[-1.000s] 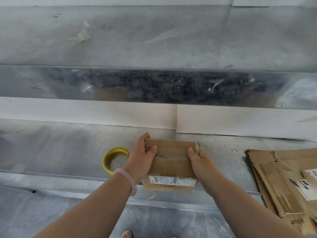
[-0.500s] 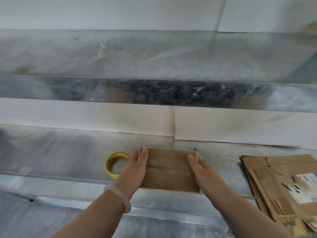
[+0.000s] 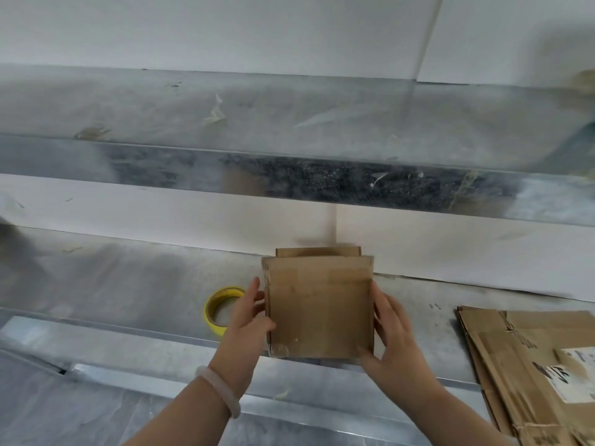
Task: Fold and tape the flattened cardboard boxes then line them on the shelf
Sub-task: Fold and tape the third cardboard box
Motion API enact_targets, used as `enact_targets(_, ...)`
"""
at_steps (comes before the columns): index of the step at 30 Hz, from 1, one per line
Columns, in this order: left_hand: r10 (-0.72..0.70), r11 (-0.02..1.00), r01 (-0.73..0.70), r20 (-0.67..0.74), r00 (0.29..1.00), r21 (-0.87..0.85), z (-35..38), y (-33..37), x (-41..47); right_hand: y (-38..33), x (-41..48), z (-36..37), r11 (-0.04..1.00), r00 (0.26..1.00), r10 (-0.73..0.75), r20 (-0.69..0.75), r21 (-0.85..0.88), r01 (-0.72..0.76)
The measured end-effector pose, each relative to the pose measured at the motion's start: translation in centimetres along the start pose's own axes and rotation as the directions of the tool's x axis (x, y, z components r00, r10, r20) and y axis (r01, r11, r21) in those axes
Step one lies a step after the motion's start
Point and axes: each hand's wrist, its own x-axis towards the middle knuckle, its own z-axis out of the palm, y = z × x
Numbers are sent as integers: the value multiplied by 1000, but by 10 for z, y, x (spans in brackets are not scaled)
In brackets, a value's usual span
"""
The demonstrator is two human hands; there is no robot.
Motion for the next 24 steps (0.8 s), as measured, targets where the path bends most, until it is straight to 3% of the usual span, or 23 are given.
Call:
enact_targets(2, 9, 1000, -9, 22, 1000, -30, -5, -7, -2, 16, -6, 5, 999, 998, -46, -32, 3, 47)
enact_targets(4, 18, 996, -16, 13, 1000, -92, -10, -12, -6, 24, -14, 7, 990, 990, -51, -130, 123, 67)
enact_targets(7, 3, 998, -6, -53, 999, -59, -17, -13, -10, 16, -15, 1, 943, 961, 122, -248, 331, -35)
enact_targets(9, -47, 999, 45, -71, 996, -28, -17, -6, -9, 1, -8, -6, 930, 943, 246, -224, 328, -165)
enact_targets(11, -127, 992, 127, -46, 991, -4, -17, 6, -6, -12, 1, -17, 927, 942, 309, -135, 262, -267)
enact_targets(14, -175, 955, 155, 58, 983, 251, -16, 21, 2, -21, 11, -28, 943, 945, 327, 18, 62, -327)
enact_targets(17, -102, 790, 20, 99, 990, 612, -10, 26, 3, -28, 12, -27, 937, 941, 333, 57, -134, -324)
enact_targets(19, -13, 728, -48, 84, 996, 684, -8, 24, 1, -32, 10, -25, 941, 952, 305, 39, -163, -295)
enact_targets(21, 18, 817, -28, 23, 1000, 576, -11, 23, -1, -36, 9, -28, 950, 958, 288, 1, -123, -286)
enact_targets(24, 0, 966, 27, -108, 994, 258, -26, 31, -10, -50, 9, -37, 967, 963, 255, -87, 6, -256)
